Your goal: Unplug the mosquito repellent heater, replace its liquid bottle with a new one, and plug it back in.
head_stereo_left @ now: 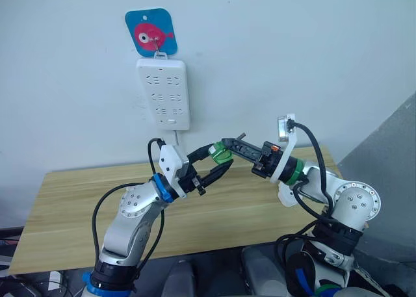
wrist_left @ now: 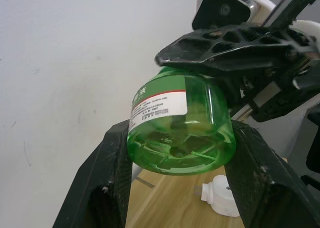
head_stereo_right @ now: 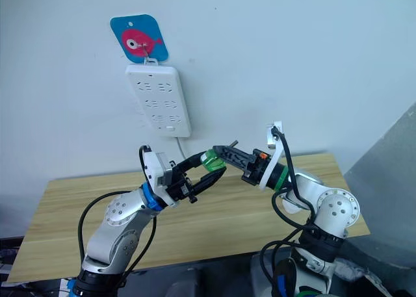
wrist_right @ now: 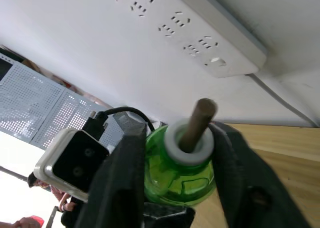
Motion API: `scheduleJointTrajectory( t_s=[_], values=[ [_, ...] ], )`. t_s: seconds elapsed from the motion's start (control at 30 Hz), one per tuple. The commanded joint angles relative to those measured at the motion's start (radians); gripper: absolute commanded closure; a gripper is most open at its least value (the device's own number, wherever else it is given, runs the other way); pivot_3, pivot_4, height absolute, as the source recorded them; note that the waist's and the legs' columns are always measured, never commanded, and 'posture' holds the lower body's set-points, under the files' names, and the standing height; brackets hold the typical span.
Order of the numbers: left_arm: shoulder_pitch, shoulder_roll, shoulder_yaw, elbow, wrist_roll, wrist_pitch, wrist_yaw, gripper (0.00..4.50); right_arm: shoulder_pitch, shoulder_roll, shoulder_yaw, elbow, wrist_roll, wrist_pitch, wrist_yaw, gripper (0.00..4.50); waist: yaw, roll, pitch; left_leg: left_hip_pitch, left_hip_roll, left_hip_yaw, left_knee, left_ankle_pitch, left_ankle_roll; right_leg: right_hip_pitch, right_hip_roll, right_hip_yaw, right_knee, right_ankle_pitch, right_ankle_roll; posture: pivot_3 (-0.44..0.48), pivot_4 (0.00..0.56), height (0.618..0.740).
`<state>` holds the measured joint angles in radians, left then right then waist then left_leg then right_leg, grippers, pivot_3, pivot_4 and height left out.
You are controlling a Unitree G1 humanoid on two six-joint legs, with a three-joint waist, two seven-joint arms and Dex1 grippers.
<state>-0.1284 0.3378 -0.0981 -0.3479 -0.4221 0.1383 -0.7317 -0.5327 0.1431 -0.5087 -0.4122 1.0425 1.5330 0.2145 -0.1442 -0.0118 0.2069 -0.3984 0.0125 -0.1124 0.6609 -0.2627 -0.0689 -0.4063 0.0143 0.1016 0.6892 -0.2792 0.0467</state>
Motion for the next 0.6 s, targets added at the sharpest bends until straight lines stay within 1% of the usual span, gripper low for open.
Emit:
scheduleJointTrajectory(
  t_s=[0.03, 0.1, 0.23, 0.33, 0.47, 0.53, 0.6],
  values=[
    [0.004, -0.008, -0.012, -0.048, 0.005, -0.023, 0.004, 2.28, 0.006, -0.001, 0.037, -0.010, 0.063, -0.014, -0.016, 3.65, 0.000, 0.000, 0.000, 0.000, 0.000, 0.000, 0.000, 0.000, 0.000, 0.000, 0.000, 0.000, 0.000, 0.000, 0.000, -0.131, 0.129, 0.728],
    [0.004, -0.009, -0.017, -0.044, 0.019, -0.043, 0.002, 2.28, 0.012, -0.017, 0.058, -0.010, 0.078, -0.017, -0.018, 3.65, 0.000, 0.000, 0.000, 0.000, 0.000, 0.000, 0.000, 0.000, 0.000, 0.000, 0.000, 0.000, 0.000, 0.000, 0.000, -0.131, 0.129, 0.728],
    [0.015, -0.005, -0.020, -0.044, -0.010, -0.077, -0.046, 2.28, 0.023, -0.044, 0.089, -0.003, 0.119, -0.029, -0.025, 3.65, 0.000, 0.000, 0.000, 0.000, 0.000, 0.000, 0.000, 0.000, 0.000, 0.000, 0.000, 0.000, 0.000, 0.000, 0.000, -0.124, 0.126, 0.728],
    [0.030, 0.017, -0.004, -0.028, -0.014, -0.061, -0.057, 1.21, 0.027, -0.065, 0.106, 0.003, 0.146, -0.052, -0.038, 3.65, 0.000, 0.000, -0.001, 0.000, 0.000, 0.000, 0.000, 0.000, 0.000, 0.000, 0.000, 0.000, 0.000, 0.000, 0.000, -0.124, 0.126, 0.728],
    [0.035, 0.057, 0.029, -0.019, -0.040, -0.010, -0.068, 0.00, 0.017, -0.107, 0.127, 0.004, 0.188, -0.094, -0.056, 3.65, 0.000, 0.000, -0.001, 0.000, 0.000, 0.000, 0.000, 0.000, 0.000, 0.000, 0.000, 0.000, 0.000, 0.000, 0.000, -0.117, 0.130, 0.728],
    [0.061, 0.116, 0.045, -0.019, -0.049, 0.014, -0.113, 0.00, 0.020, -0.166, 0.146, -0.006, 0.159, -0.129, -0.050, 3.65, 0.001, 0.000, -0.001, 0.000, 0.000, 0.000, 0.000, 0.000, 0.000, 0.000, 0.000, 0.000, 0.000, 0.000, 0.001, -0.113, 0.135, 0.728],
    [0.096, 0.195, 0.069, -0.006, -0.048, 0.054, -0.151, 0.00, 0.043, -0.272, 0.221, -0.044, 0.059, -0.198, -0.004, 3.65, 0.001, 0.000, -0.001, 0.000, 0.000, 0.000, 0.000, 0.000, 0.000, 0.000, 0.000, 0.000, 0.000, -0.001, 0.002, -0.106, 0.141, 0.728]
  ],
)
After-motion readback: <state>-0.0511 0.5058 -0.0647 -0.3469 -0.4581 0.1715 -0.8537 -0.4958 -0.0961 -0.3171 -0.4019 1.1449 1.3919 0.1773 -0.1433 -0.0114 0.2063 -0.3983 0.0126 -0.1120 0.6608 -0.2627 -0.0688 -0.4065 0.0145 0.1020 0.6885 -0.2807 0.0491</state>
